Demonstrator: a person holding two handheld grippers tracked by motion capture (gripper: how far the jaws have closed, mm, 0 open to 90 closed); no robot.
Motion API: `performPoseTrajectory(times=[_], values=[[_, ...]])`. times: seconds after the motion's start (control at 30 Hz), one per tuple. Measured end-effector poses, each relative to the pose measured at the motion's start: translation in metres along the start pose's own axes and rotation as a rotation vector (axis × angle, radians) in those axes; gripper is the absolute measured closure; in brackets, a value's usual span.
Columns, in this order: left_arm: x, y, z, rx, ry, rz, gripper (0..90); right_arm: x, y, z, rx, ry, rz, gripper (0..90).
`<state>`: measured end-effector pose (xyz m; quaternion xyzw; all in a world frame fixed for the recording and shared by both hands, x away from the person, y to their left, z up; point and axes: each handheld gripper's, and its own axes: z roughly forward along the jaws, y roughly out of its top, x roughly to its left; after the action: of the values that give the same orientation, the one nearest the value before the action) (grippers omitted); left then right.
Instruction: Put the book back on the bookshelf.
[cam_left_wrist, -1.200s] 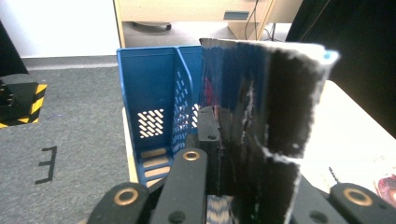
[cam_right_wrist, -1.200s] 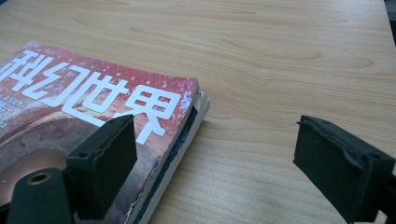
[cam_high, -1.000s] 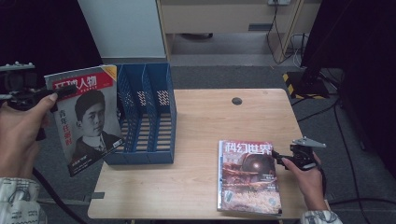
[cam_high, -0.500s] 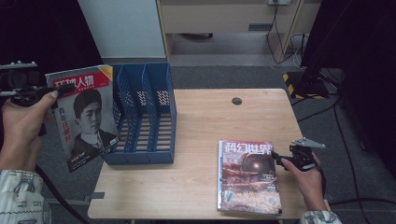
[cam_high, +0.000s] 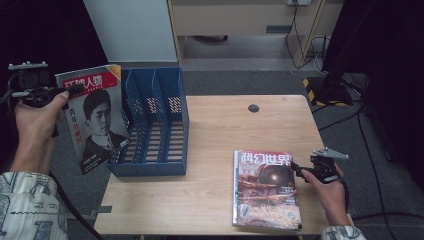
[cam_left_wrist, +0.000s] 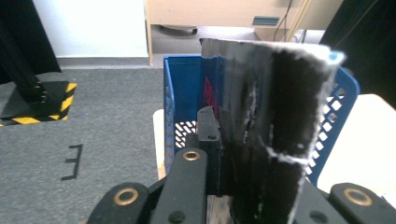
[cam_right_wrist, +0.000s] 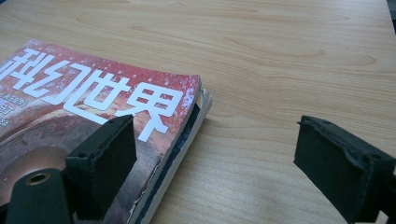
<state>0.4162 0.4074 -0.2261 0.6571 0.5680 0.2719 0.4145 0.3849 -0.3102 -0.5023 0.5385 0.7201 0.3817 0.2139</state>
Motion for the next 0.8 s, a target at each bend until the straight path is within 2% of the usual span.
performPoseTrajectory(times=[0.8], values=[[-0.002,-0.011,0.017,-0.045,0.011,-0.014,86.4,-0.003,0.0,-0.001,-0.002,-0.002,0.0,12.9]])
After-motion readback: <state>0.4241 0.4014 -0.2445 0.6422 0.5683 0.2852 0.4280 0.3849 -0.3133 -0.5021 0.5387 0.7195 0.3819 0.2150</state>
